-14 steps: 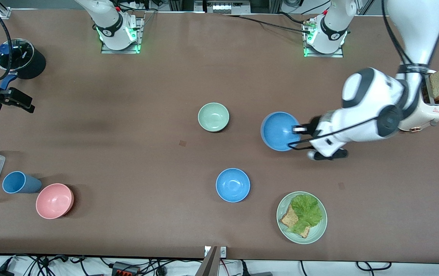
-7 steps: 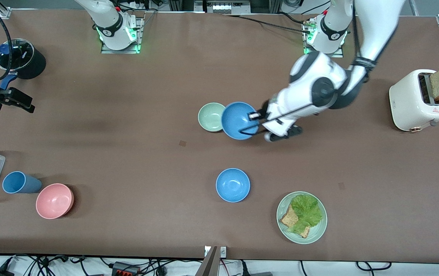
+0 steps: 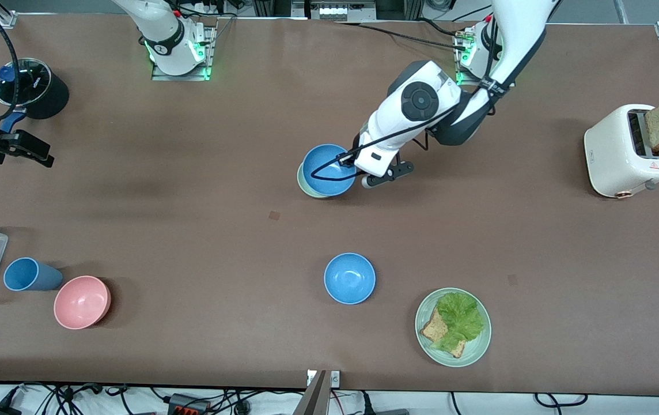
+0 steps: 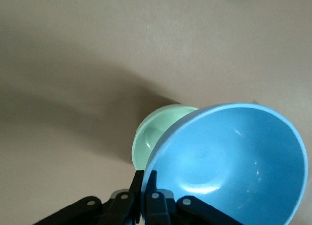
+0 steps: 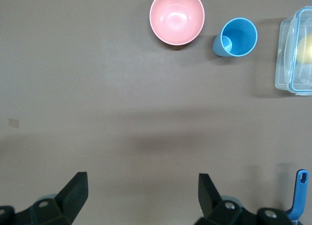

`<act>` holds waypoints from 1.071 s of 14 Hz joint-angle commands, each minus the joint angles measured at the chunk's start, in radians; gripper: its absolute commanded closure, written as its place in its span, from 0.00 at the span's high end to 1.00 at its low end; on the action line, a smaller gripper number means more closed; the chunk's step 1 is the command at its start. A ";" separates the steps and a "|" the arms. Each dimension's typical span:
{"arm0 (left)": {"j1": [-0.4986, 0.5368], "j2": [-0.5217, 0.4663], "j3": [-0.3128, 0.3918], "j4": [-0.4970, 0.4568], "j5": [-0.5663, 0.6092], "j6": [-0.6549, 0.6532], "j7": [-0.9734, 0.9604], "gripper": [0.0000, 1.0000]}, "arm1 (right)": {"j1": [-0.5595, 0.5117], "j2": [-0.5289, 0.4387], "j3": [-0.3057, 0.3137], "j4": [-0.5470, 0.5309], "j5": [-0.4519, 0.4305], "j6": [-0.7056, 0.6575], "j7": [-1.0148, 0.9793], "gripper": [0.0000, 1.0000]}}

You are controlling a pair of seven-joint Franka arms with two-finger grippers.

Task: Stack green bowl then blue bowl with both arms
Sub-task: 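Lower the blue bowl into the green bowl with the left gripper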

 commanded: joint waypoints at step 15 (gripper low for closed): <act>-0.058 0.108 0.022 -0.038 0.293 0.118 -0.203 0.01 | 0.005 -0.015 -0.005 0.000 0.004 -0.012 -0.014 1.00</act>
